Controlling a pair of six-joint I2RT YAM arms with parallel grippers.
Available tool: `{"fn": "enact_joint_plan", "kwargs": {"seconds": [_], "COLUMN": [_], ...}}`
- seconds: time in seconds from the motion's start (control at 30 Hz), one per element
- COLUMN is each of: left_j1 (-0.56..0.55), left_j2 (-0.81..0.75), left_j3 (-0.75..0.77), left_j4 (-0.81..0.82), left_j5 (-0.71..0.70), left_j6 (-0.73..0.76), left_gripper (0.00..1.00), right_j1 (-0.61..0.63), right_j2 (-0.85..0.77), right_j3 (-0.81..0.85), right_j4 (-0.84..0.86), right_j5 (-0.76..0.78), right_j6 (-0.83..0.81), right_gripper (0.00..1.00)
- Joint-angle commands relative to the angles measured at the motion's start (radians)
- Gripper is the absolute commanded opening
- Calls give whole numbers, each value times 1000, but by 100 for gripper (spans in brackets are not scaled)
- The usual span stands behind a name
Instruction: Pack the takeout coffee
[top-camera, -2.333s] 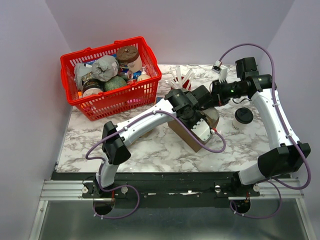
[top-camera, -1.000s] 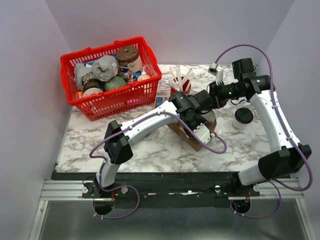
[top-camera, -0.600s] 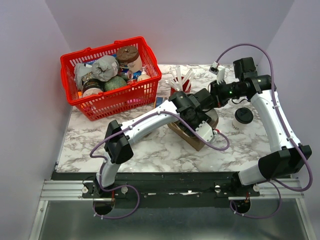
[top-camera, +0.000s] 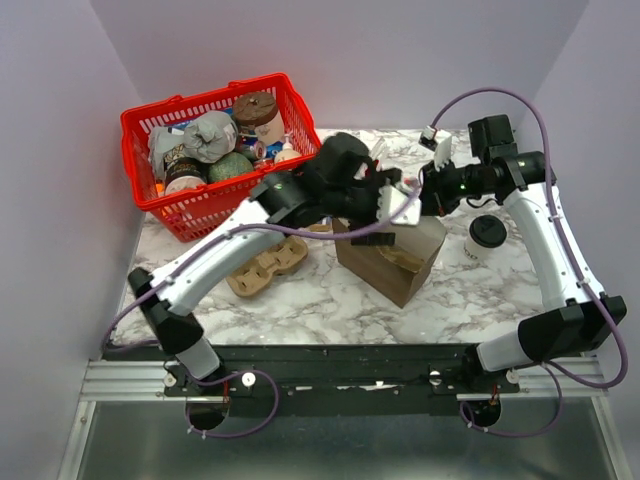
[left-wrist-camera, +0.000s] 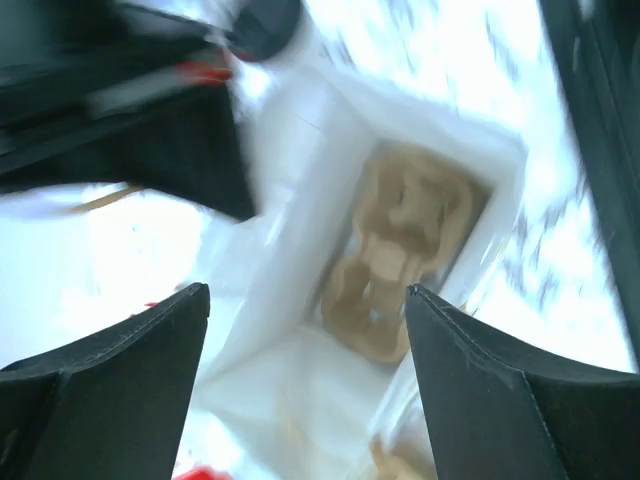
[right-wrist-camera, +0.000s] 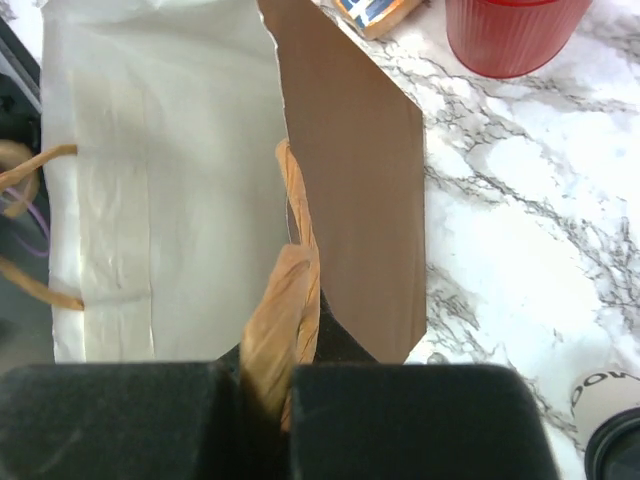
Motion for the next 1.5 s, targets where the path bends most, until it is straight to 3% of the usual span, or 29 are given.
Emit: {"fn": "enact_joint_plan", "kwargs": {"seconds": [0.0,0.07,0.13,0.27,0.43,0.6,0.9,1.27,1.47], "left_j1": [78,120,160,201,249,305,322,325,330], "left_j2": [-158,-244,-331,-452,-528,-580,-632,-663,-652], "left_j3": [-188,-283,-375,-507,-578,-636,-730,-826,-827], "left_j4": [364,432,491,514,497,485,486,528,535], "left_j5": [190,149,77,-110,-214,-234,-239,-222,-179], "left_j6": [-431,-574,-612,-557,-538,-537,-506,-520,-571], "left_gripper": [87,87,87,92,93,93,93,93,93], "right_j1": [30,56,119,226,346,462,554,616,618], "right_j2": [-52,-78,-106,-163,-235,-293,-315,-322,-304], "right_j3": [-11,-20,-35,-104,-215,-273,-216,-215,-184], "right_j4": [0,0,1,3,1,3,3,0,0], "right_j5": [36,66,108,162,238,272,284,298,320], "right_j6": [-53,-79,-111,-140,-203,-240,-214,-251,-194], "right_gripper": [1,1,0,0,0,1,1,1,1]}}
